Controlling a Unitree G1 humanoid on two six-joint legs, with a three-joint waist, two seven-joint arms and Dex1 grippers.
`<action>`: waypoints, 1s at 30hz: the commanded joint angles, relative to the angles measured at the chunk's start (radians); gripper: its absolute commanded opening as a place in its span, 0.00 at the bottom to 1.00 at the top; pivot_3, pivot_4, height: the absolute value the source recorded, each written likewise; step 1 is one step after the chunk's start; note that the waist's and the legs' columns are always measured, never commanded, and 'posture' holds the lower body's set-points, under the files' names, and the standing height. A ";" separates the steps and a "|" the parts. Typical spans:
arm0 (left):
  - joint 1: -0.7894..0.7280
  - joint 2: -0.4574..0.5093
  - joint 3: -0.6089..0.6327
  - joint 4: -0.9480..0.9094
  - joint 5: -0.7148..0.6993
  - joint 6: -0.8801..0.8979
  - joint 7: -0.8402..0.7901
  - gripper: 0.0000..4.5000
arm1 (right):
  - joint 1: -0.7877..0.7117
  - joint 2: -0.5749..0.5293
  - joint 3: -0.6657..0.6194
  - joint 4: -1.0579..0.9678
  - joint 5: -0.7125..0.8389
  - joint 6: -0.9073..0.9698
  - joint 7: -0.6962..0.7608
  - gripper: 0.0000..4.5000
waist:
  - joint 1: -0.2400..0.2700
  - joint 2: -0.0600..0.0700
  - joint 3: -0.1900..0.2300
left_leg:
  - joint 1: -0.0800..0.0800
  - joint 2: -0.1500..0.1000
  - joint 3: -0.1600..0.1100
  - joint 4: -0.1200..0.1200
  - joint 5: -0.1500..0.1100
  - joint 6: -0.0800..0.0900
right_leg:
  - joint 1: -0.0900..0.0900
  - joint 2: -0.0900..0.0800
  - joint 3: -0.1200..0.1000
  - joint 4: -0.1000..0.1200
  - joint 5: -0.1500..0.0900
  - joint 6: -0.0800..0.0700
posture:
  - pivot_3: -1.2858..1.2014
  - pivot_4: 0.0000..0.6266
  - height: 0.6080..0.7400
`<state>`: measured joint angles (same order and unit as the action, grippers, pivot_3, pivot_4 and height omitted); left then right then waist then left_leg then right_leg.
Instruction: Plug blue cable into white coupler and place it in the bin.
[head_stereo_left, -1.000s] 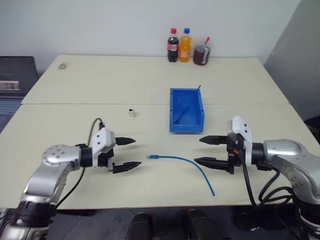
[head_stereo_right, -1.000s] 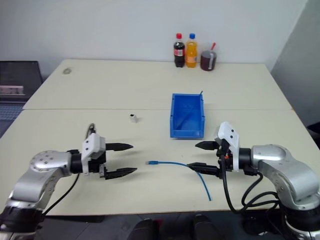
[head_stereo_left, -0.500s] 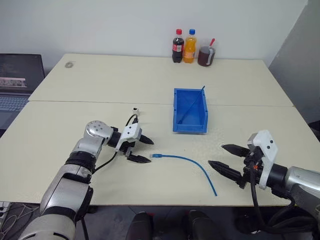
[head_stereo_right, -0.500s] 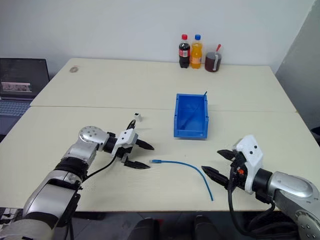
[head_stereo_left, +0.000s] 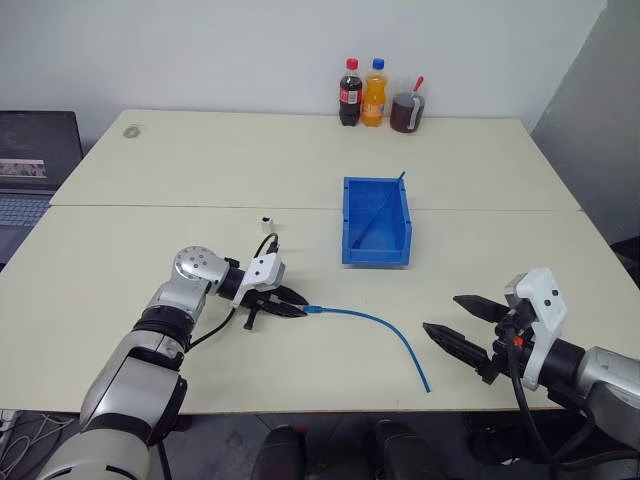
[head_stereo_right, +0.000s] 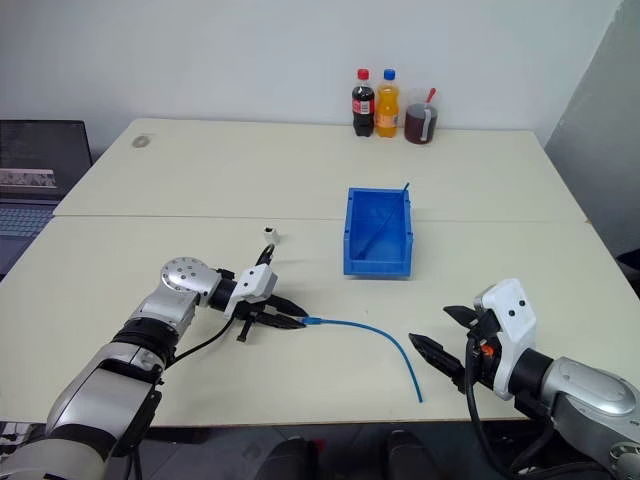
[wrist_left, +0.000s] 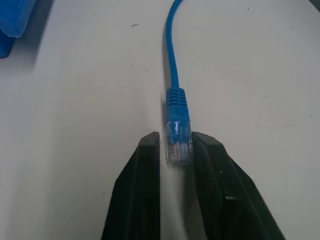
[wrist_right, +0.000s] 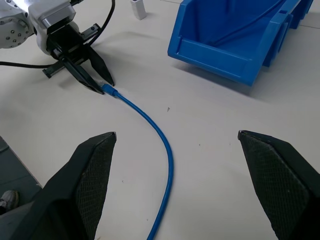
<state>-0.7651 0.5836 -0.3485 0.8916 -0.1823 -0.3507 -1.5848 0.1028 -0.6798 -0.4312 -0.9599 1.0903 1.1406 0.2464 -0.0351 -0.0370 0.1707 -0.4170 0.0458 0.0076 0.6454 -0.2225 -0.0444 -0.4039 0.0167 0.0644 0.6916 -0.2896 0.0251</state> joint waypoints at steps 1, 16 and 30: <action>0.028 0.002 -0.019 -0.054 -0.012 0.156 -0.019 0.05 | 0.008 -0.030 -0.007 -0.056 0.060 -0.053 -0.032 0.92 | 0.000 0.000 0.000 | 0.000 0.000 0.000 0.000 0.000 0.000 | 0.000 0.000 0.000 0.000 0.000 0.000 | 0.52 0.24 1.00; -0.105 -0.196 0.363 -0.689 -0.565 1.749 0.397 0.05 | 0.164 -0.392 -0.066 0.077 0.882 -0.453 -0.014 0.92 | 0.002 -0.003 0.002 | -0.005 0.000 -0.006 0.001 0.000 0.000 | 0.000 0.000 -0.002 -0.004 0.000 0.001 | 0.52 0.24 1.00; -0.013 -0.271 0.456 -0.714 -1.101 1.965 0.751 0.05 | -0.043 -0.229 0.214 0.122 0.882 -0.583 -0.186 0.92 | 0.004 -0.002 0.002 | -0.001 0.000 -0.006 0.001 0.000 0.000 | 0.001 0.000 0.003 -0.002 0.001 0.003 | 0.52 0.24 1.00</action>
<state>-0.7821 0.3127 0.1123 0.1892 -1.1953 1.6103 -0.8836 0.0676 -0.9118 -0.2257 -0.8061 1.9462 0.5749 0.0638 -0.0307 -0.0394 0.1725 -0.4184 0.0456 0.0015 0.6466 -0.2221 -0.0444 -0.4034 0.0162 0.0680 0.6896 -0.2884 0.0279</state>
